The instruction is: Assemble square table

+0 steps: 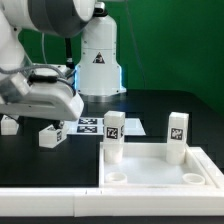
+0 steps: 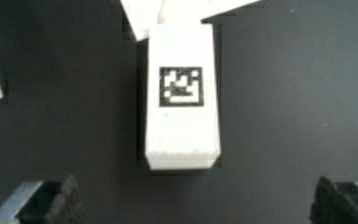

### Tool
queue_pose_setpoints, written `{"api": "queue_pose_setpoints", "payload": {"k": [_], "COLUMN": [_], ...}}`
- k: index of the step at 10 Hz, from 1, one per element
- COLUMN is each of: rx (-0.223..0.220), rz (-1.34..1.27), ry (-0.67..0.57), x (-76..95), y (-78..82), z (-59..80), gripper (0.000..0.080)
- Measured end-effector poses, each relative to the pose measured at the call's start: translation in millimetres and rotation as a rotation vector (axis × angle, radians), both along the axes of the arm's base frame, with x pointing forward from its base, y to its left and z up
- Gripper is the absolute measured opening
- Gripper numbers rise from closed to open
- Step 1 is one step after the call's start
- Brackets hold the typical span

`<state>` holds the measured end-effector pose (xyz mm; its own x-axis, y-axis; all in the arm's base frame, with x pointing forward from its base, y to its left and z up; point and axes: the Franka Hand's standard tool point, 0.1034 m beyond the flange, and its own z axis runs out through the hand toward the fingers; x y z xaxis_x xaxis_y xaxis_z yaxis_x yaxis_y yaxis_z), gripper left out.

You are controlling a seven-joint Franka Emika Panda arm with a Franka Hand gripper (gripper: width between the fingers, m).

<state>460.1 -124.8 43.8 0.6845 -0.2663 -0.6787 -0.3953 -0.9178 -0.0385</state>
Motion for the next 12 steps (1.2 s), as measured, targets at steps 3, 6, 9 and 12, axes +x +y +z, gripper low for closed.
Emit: {"api": "queue_pose_setpoints", "payload": {"k": [3, 6, 9, 12], "rx": [0.058, 0.055, 0.038, 0.032], "rz": [-0.008, -0.029, -0.054, -0.057], "ry": [0.141, 0.164, 0.217, 0.225], "x": [-4.9, -11.2, -24.6, -26.6], "y": [-2.8, -2.9, 4.7, 3.6], "z": [-4.0, -7.8, -24.5, -27.9], "gripper": [0.0648, 0.0648, 0.0648, 0.0648]}}
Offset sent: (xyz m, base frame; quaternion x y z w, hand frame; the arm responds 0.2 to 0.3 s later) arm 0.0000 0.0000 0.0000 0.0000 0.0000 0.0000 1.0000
